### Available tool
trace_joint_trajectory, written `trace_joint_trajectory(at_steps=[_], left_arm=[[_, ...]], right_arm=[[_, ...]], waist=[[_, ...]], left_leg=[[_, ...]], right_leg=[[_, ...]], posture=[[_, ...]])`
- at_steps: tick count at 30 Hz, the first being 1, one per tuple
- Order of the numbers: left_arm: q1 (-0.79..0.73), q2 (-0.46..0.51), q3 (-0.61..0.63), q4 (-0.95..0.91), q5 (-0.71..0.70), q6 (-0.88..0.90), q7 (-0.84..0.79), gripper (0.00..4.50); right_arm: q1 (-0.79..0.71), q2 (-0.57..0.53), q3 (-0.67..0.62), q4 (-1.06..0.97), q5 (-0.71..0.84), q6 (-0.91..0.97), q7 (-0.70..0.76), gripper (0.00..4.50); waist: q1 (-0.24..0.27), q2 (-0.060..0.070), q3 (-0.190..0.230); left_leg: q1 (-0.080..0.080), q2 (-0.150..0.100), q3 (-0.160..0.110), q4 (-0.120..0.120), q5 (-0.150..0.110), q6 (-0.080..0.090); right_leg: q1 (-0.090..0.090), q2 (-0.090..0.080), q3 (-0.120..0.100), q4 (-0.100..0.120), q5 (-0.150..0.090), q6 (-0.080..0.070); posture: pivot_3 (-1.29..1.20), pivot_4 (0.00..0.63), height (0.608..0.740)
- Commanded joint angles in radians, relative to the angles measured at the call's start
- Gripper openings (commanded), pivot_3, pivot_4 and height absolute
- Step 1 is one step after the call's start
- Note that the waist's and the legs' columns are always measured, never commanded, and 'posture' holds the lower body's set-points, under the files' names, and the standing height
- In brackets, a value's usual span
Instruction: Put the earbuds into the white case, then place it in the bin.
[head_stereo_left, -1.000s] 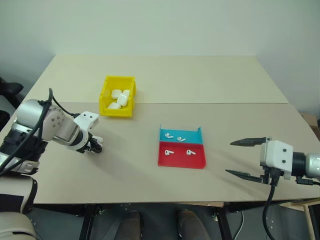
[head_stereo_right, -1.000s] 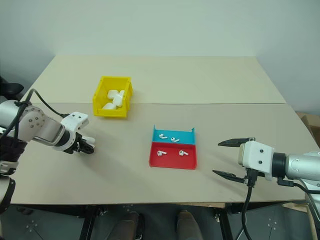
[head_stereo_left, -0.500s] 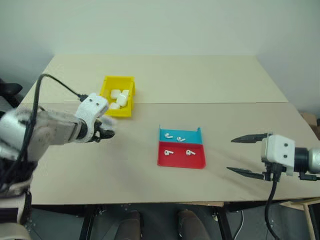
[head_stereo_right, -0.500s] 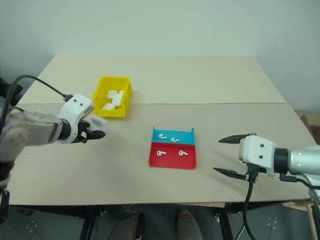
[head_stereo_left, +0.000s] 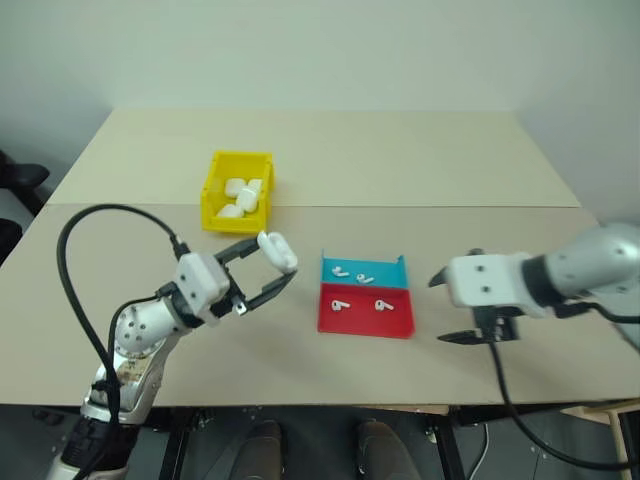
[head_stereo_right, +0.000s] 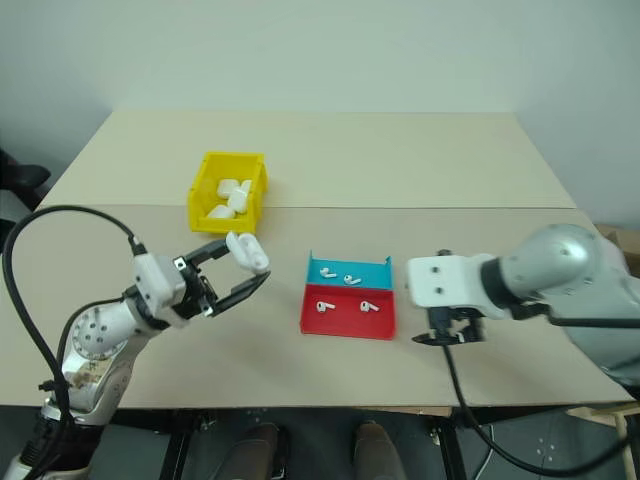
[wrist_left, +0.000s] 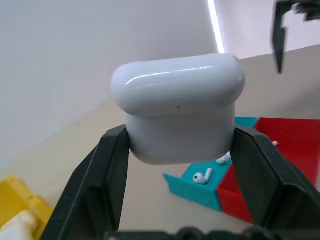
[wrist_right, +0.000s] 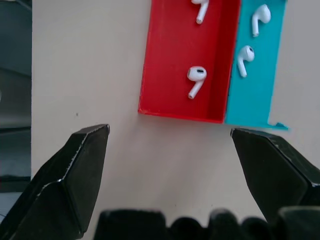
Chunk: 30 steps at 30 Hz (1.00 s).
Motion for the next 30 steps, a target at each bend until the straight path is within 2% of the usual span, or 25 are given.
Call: trace_joint_trajectory(at_steps=[1, 4, 10, 13, 15, 20, 24, 30], left_arm=[[0.031, -0.017, 0.007, -0.001, -0.033, -0.012, -0.047, 2.76], [0.045, -0.073, 0.005, 0.067, -0.078, -0.161, -0.171, 2.76], [0.126, -0.078, 0.022, 0.092, -0.096, -0.211, -0.270, 2.76], [0.172, -0.066, 0.042, 0.122, -0.085, -0.240, -0.299, 2.76], [0.190, -0.060, 0.048, 0.131, -0.068, -0.247, -0.301, 2.76], [0.254, -0.052, 0.046, 0.132, -0.058, -0.297, -0.333, 2.76], [0.266, -0.053, 0.048, 0.111, -0.027, -0.276, -0.292, 2.76], [0.268, -0.050, 0.044, 0.103, -0.012, -0.281, -0.275, 2.76]], right_arm=[[-0.125, 0.075, 0.103, -0.012, -0.082, 0.078, 0.014, 4.50], [-0.214, 0.159, 0.219, 0.022, -0.173, 0.098, 0.016, 4.50], [-0.356, 0.318, 0.367, 0.081, -0.245, 0.195, 0.056, 4.50], [-0.404, 0.401, 0.449, 0.145, -0.304, 0.207, 0.041, 3.90], [-0.419, 0.433, 0.469, 0.164, -0.320, 0.219, 0.038, 3.24], [-0.446, 0.500, 0.525, 0.222, -0.386, 0.211, 0.028, 3.24], [-0.459, 0.539, 0.548, 0.272, -0.429, 0.199, 0.020, 2.31], [-0.456, 0.567, 0.548, 0.284, -0.447, 0.190, 0.027, 2.31]], waist=[[-0.003, 0.000, 0.000], [-0.002, 0.000, 0.000], [-0.003, 0.000, 0.000], [-0.004, 0.001, 0.000], [-0.006, 0.001, 0.000], [-0.005, 0.001, 0.000], [-0.004, 0.001, 0.000], [-0.005, 0.001, 0.000]], left_leg=[[0.000, 0.000, 0.000, 0.000, 0.000, 0.000], [0.001, 0.001, -0.001, 0.000, 0.000, 0.000], [0.000, 0.001, -0.001, 0.001, 0.000, 0.000], [0.001, 0.001, -0.001, 0.001, 0.000, 0.000], [0.001, 0.001, -0.001, 0.001, 0.000, 0.000], [0.001, 0.001, -0.001, 0.001, 0.000, 0.000], [0.001, 0.001, -0.002, 0.001, 0.000, 0.000], [0.001, 0.001, -0.002, 0.001, 0.000, 0.000]], right_leg=[[0.000, 0.000, 0.000, 0.000, 0.000, 0.000], [0.000, 0.001, 0.000, 0.002, 0.000, 0.000], [-0.001, 0.000, -0.001, 0.003, 0.000, 0.000], [-0.001, 0.000, -0.001, 0.004, 0.000, 0.000], [0.000, 0.000, -0.001, 0.004, 0.000, -0.001], [-0.001, 0.000, -0.002, 0.004, 0.000, -0.001], [-0.001, 0.000, -0.003, 0.004, 0.000, -0.001], [-0.001, 0.000, -0.003, 0.004, 0.000, -0.001]], posture=[[0.00, 0.150, 0.740], [0.00, 0.150, 0.740], [0.00, 0.150, 0.740], [0.00, 0.150, 0.740], [0.00, 0.150, 0.740], [0.00, 0.150, 0.740], [0.00, 0.150, 0.740], [0.00, 0.150, 0.740]])
